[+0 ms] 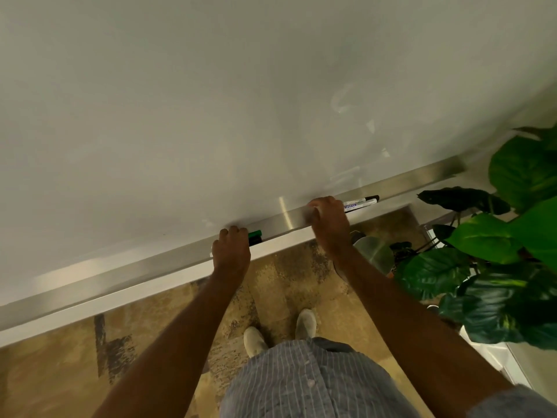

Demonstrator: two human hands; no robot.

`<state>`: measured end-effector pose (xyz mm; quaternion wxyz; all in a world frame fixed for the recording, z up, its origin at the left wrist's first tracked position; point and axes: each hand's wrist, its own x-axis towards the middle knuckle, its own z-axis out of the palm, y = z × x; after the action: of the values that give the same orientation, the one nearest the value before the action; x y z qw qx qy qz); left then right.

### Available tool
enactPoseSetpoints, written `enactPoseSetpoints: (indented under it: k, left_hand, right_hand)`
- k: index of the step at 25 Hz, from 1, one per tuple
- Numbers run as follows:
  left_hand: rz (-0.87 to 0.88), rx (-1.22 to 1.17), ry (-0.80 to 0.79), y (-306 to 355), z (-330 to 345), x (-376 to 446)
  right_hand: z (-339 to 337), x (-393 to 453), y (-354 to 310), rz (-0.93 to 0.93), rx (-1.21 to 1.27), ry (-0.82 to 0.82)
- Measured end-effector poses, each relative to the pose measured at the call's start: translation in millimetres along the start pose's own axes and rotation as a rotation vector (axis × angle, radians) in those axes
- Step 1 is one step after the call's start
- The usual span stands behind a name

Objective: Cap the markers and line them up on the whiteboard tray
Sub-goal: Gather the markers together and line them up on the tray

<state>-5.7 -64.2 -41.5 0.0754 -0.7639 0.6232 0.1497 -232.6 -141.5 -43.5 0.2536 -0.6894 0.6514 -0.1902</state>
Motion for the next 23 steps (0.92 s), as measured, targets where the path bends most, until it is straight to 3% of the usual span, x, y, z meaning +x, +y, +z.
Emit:
enactPoseSetpoints:
  k: [2,8,15,23]
  left_hand:
    - [-0.006,-0.025,-0.014,4,1,3]
    - [-0.037,-0.037,-0.03,8,-1,7]
    - [-0.05,-0.047,-0.028,9,0,7]
    - [-0.066,-0.07,-0.018,9,0,5]
  right_hand:
    - [-18,8,23,0.043,-0.169,0.071]
    - [-32,16,52,0.078,-0.465,-0.105]
    - [-38,19,60,0.017,-0.447,-0.111]
    - [-45,32,33,-0.207,-0.449,-0.306]
